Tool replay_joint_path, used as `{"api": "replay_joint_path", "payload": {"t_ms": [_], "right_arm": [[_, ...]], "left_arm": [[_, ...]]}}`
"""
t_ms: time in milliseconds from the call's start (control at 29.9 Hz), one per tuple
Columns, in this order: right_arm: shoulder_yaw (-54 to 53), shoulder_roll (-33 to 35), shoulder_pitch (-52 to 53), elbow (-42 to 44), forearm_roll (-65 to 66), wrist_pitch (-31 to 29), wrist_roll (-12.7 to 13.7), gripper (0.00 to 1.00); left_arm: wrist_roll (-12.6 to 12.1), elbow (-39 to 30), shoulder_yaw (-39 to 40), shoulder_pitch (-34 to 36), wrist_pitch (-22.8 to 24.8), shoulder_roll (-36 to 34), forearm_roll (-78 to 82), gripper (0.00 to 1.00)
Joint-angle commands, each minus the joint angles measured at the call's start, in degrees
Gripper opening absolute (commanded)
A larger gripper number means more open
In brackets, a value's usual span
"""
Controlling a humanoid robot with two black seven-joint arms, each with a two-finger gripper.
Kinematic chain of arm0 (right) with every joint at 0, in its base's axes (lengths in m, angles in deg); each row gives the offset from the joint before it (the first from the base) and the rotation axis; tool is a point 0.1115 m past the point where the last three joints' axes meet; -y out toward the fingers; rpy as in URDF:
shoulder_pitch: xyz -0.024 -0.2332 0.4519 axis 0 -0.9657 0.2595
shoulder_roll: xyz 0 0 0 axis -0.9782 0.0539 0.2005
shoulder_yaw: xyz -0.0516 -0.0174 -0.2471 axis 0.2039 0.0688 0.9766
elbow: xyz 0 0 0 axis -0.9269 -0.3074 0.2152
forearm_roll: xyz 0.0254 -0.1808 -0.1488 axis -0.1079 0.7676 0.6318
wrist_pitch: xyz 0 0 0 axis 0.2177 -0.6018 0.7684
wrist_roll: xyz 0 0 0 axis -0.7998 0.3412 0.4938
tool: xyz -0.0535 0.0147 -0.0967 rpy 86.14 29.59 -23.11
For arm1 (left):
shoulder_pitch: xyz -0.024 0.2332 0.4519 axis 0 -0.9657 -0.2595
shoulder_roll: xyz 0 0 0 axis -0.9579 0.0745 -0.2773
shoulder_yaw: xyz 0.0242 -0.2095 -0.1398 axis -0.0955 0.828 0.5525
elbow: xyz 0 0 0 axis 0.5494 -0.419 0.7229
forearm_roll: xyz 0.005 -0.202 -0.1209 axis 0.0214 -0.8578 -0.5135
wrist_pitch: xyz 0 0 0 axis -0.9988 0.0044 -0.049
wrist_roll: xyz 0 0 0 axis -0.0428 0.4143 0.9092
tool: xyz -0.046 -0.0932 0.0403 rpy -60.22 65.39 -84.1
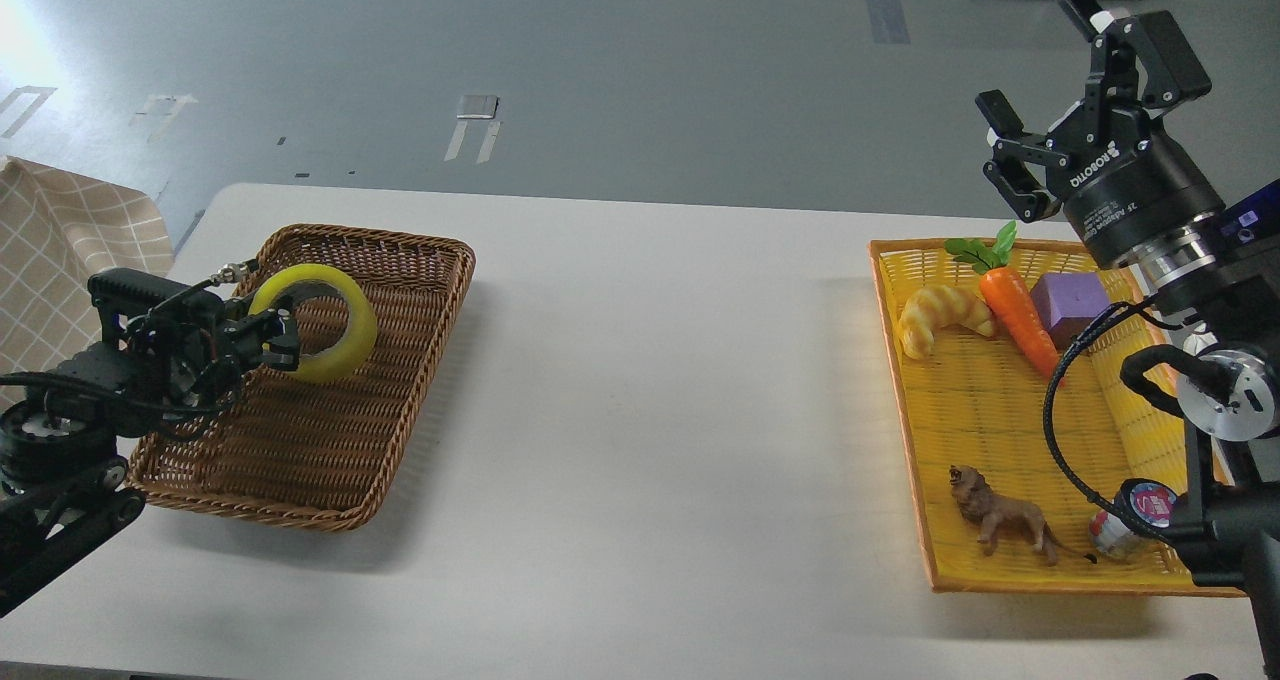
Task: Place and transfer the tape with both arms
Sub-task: 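Lower the tape roll into the basket and open the left gripper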
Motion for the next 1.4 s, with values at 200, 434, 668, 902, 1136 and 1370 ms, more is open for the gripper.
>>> {"api": "replay_joint_path", "payload": {"t_ms": [200,434,668,902,1136,1370], "right_arm": [[-0.18,-0.01,-0.76,-0.45,0.02,0.53,-0.01,1.0],[-0.18,0.07,-0.93,-1.16,0.02,0.62,-0.01,1.0],[-0.18,0.16,-1.81,-1.07,0.02,0.61,-0.01,1.0],[-0.18,0.08,-3.13,-1.86,0.02,0.53,0.08,1.0],[-0.27,0.25,-3.48,-2.3,0.02,0.62,-0.01,1.0],[-0.18,-0.01,-3.83,-2.3,0.02,0.62,-0.01,1.0]], "left_arm": [[0.87,1.3,0.01,-0.96,-0.68,0.34,-0.09,0.23],[4.74,3.75,0.1,-0.96,-0.68,0.95,-1.15,0.29],[5.0,4.2,0.27,-0.87,-0.59,0.87,-1.23,0.38],[6.24,4.2,0.63,-0.61,-0.68,0.96,-3.25,0.74],[7.2,4.2,0.45,-0.34,-0.68,1.39,-5.19,0.8],[7.29,4.29,0.71,-0.08,-1.38,1.31,-5.19,0.81]]}}
